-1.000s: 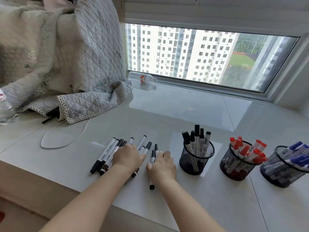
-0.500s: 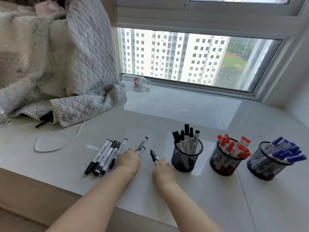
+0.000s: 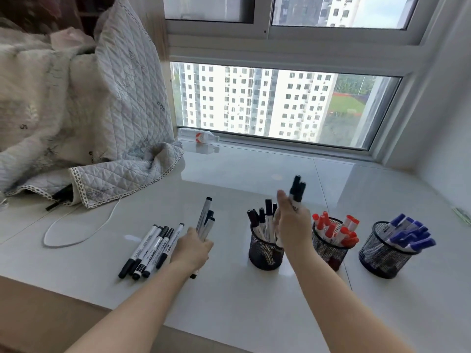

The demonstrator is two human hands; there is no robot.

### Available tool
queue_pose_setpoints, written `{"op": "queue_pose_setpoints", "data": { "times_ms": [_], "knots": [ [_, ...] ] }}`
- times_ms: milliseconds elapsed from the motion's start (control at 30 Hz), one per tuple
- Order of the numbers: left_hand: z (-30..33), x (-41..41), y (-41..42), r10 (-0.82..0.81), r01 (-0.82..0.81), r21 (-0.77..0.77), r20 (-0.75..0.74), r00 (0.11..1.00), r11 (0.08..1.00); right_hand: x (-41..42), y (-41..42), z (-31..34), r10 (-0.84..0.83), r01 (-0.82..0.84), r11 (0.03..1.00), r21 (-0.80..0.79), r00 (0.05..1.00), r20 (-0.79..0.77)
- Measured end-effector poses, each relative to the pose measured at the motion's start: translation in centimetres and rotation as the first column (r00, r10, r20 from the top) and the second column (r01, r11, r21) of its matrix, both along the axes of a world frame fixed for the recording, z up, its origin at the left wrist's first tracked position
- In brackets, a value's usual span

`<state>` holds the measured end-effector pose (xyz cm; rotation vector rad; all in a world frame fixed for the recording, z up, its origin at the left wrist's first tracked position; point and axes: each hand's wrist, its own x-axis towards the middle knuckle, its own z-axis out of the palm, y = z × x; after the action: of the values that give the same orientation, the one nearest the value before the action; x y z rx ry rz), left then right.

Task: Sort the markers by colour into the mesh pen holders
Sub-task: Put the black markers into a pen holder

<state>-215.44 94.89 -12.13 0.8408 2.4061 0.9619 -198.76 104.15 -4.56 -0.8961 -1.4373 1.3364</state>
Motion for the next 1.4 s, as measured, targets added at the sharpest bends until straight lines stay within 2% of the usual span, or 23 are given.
{"op": "queue_pose_setpoints", "data": {
  "times_ms": [67,133,267,433,600,867,1000,1100,1167,1267,1333,1400],
  "knots": [
    [1.1,0.6,0.5,-0.006,0.002,0.139,0.027,1.0,0.99,0.4,1.4,0.5,-0.08,0.07,0.996,-0.062,0.981,-0.178],
    [2.3,1.4,1.2,-0.004,-0.017,0.277,0.075,0.997,0.961,0.5,2.4,0.4,-0.143,0.129,0.989,-0.075,0.963,-0.228],
    [5.0,3.6,2.8,-0.012,-0.121,0.519,0.246,0.969,0.846,0.3,3.7,-1.5,-0.158,0.148,0.984,-0.1,0.983,-0.096],
    [7.0,6.0,4.8,-0.12,-0.152,0.676,0.338,0.933,0.721,-0.6,4.4,-4.6,-0.143,0.145,0.979,-0.145,0.989,0.023],
    [6.8,7.6,6.5,-0.069,-0.202,0.703,0.336,0.939,0.682,-0.8,4.3,-6.2,-0.11,0.129,0.983,-0.131,0.983,0.146],
    [4.4,9.3,7.9,0.026,-0.272,0.705,0.339,0.94,0.655,-0.2,3.5,-6.5,-0.164,0.175,0.975,-0.136,0.982,0.09],
    [5.1,9.5,8.2,0.019,-0.382,0.736,0.45,0.893,0.559,0.1,3.6,-6.9,-0.205,0.215,0.971,-0.108,0.974,0.095],
    [6.5,9.3,8.6,-0.019,-0.338,0.8,0.399,0.917,0.496,0.1,3.6,-6.9,-0.181,0.193,0.974,-0.119,0.978,0.105],
    [6.6,9.2,8.9,-0.026,-0.295,0.799,0.361,0.932,0.524,0.2,3.4,-6.8,-0.17,0.183,0.975,-0.129,0.98,0.101],
    [5.0,9.5,8.7,0.022,-0.356,0.732,0.423,0.906,0.582,0.4,3.3,-6.3,-0.216,0.222,0.97,-0.102,0.974,0.068],
    [3.3,9.7,8.4,0.077,-0.365,0.706,0.405,0.911,0.607,0.6,3.4,-5.6,-0.242,0.243,0.969,-0.035,0.97,0.036],
    [2.2,10.1,8.2,0.116,-0.348,0.687,0.361,0.925,0.638,0.8,3.5,-5.3,-0.2,0.193,0.978,0.078,0.976,0.092]
  ]
}}
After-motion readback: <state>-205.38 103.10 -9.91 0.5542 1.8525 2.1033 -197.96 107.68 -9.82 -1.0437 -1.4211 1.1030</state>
